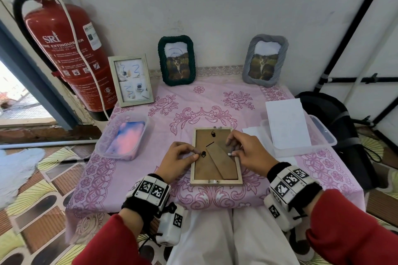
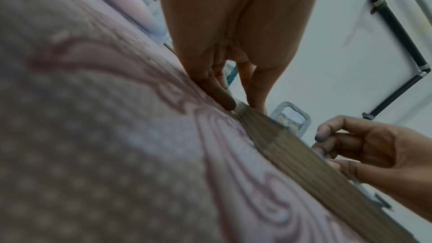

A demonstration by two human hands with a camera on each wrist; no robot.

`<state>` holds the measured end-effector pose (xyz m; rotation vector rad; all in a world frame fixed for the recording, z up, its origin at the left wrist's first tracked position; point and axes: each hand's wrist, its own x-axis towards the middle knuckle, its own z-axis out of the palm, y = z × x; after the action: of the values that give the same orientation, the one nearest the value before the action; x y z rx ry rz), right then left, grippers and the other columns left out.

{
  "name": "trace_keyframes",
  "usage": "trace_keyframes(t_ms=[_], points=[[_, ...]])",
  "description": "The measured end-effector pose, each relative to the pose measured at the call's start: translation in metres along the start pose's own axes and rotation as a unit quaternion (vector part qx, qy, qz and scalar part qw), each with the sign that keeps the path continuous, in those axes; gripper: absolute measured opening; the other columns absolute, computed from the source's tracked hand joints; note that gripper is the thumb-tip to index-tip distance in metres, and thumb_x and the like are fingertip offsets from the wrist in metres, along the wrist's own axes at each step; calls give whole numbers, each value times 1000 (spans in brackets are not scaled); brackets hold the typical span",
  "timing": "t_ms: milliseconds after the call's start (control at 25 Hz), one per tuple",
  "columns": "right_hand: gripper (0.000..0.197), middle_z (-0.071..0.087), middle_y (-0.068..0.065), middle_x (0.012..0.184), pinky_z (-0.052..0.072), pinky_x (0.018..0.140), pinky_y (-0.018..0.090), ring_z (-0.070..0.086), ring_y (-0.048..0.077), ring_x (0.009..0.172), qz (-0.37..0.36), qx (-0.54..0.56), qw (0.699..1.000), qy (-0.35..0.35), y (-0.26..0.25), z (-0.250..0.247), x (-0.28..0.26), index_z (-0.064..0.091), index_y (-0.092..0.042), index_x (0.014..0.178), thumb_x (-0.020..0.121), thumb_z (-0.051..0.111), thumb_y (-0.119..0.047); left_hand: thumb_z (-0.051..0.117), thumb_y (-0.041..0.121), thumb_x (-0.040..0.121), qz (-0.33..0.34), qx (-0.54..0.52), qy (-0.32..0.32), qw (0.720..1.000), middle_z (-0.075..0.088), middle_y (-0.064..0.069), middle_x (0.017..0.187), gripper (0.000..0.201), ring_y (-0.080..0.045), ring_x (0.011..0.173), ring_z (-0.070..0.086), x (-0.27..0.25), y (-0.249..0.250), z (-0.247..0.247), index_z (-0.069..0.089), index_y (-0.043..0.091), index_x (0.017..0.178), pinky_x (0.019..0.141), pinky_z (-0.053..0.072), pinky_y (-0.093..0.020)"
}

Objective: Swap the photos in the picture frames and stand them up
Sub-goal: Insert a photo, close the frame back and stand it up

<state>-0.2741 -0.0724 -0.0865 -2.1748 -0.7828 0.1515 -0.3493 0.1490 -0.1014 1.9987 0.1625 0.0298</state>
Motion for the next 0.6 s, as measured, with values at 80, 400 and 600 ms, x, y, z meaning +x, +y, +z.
trace_keyframes(t_ms=[80, 400, 600], points=[[32, 58, 8, 83, 52, 68, 26, 58, 19, 74, -2, -1, 1000, -4, -1, -1, 0, 54, -10, 91, 74, 49, 17, 66, 10, 84, 0, 0, 3, 1000, 47, -9, 111, 12, -19, 113, 50, -1, 0, 0, 69, 13, 95, 105, 39, -31], [37, 57, -1, 73, 51, 66, 31, 56, 16, 72, 8, 1, 1000, -26, -6, -3, 4, 51, -15, 85, 71, 48, 18, 65, 9, 85, -4, 6, 3, 1000, 47, -10, 113, 12, -19, 115, 49, -2, 3, 1, 70, 11, 96, 106, 39, -34], [38, 57, 4, 75, 48, 64, 26, 53, 13, 69, 13, -13, 998, -60, -7, -7, 8, 52, -16, 90, 73, 50, 18, 65, 12, 85, 3, 18, 7, 1000, 47, -9, 112, 11, -18, 114, 49, -5, 3, 2, 69, 16, 95, 104, 39, -31]])
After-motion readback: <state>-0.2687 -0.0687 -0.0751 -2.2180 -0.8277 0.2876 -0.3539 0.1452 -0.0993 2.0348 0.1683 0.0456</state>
